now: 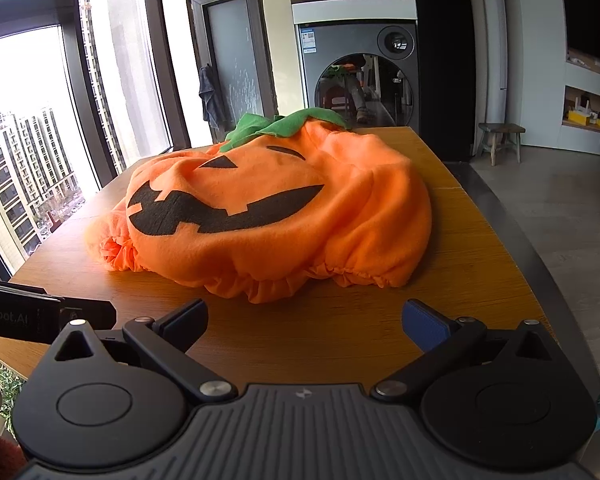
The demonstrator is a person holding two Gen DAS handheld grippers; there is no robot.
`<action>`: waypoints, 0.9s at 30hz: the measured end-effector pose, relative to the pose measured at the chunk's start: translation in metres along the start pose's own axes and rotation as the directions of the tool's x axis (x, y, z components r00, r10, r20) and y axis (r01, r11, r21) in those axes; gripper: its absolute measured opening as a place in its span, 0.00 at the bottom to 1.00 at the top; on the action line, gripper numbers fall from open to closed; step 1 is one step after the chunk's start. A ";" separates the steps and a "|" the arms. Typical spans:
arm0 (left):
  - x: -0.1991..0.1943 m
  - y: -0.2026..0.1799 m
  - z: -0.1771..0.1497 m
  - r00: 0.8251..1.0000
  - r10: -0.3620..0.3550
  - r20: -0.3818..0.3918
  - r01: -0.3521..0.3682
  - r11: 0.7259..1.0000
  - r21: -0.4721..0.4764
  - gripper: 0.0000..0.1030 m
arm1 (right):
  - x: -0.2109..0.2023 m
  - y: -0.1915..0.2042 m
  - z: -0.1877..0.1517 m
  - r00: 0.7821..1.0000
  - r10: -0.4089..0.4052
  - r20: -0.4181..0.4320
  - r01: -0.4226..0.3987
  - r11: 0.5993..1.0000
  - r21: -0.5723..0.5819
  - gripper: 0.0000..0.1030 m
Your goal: Fold clothes
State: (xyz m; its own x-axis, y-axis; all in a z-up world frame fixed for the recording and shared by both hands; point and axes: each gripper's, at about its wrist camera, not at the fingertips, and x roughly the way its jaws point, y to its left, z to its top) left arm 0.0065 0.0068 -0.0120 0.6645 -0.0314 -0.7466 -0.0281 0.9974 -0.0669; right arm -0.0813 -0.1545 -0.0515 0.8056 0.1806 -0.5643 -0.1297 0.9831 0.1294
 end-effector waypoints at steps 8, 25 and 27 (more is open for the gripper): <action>0.000 0.001 0.000 1.000 0.002 0.000 -0.002 1.000 -0.002 1.00 | -0.001 0.001 0.000 1.000 0.000 0.006 0.000 1.000 -0.001 1.00; 0.005 0.006 0.004 1.000 -0.003 -0.023 0.002 1.000 -0.011 1.00 | -0.003 0.003 0.002 1.000 -0.021 0.023 0.021 0.999 -0.038 1.00; 0.005 0.006 0.007 1.000 -0.005 -0.017 0.005 1.000 0.008 1.00 | -0.003 0.005 0.004 0.999 -0.022 0.030 0.024 0.997 -0.067 1.00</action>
State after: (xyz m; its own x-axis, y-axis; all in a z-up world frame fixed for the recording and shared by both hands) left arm 0.0147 0.0127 -0.0116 0.6521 -0.0370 -0.7572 -0.0190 0.9977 -0.0651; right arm -0.0823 -0.1502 -0.0464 0.8251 0.1580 -0.5424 -0.1490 0.9870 0.0610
